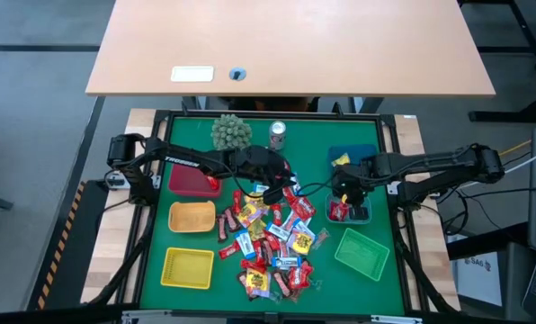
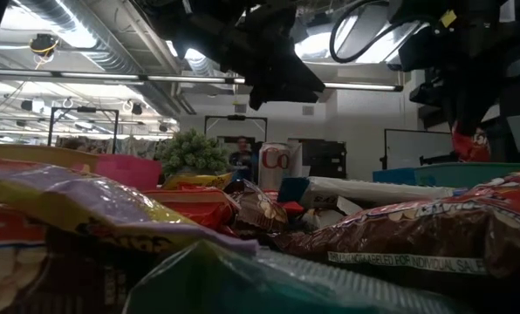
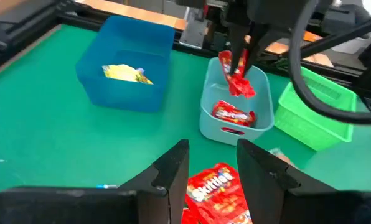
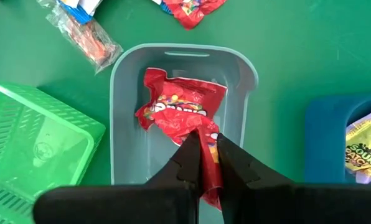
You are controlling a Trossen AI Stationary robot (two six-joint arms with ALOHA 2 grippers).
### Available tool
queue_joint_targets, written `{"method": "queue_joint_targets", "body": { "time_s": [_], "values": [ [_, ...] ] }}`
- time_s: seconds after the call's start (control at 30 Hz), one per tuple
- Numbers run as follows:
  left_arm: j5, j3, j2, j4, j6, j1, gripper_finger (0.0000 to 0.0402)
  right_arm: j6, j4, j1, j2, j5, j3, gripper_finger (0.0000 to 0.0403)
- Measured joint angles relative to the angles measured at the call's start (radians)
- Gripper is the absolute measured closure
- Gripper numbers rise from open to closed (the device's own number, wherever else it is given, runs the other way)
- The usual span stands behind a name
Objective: Sort candy
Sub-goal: Put the red candy into the light blue bin
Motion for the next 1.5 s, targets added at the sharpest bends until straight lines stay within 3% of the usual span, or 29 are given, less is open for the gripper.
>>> {"method": "queue_joint_targets", "body": {
  "time_s": [0.23, 0.47, 0.77, 0.97, 1.17, 1.3, 1.5],
  "values": [
    [-0.035, 0.0, 0.0, 0.011, 0.077, 0.0, 0.028, -0.003, -0.003, 0.0, 0.0, 0.015, 0.0, 0.0374],
    [-0.069, 0.0, 0.0, 0.037, 0.129, 0.001, 0.028, 0.003, -0.007, 0.0, 0.0, -0.065, 0.0, 0.0369],
    [-0.093, 0.0, -0.002, 0.098, 0.168, 0.043, 0.028, 0.004, -0.005, 0.0, 0.0, -0.061, 0.0, 0.0263],
    [-0.019, 0.0, -0.071, 0.002, 0.157, 0.075, 0.028, 0.0, 0.003, 0.0, 0.0, 0.01, 0.004, 0.0213],
    [-0.018, 0.0, -0.198, -0.219, 0.171, 0.098, 0.028, -0.031, 0.017, 0.0, 0.0, 0.131, 0.074, 0.0211],
    [-0.019, 0.0, -0.278, -0.369, 0.214, 0.109, 0.028, -0.126, 0.142, -0.006, 0.0, 0.232, 0.098, 0.0216],
    [-0.034, -0.063, -0.344, -0.426, 0.237, 0.113, 0.028, -0.214, 0.356, -0.103, 0.028, 0.231, 0.1, 0.0216]
  ]
}}
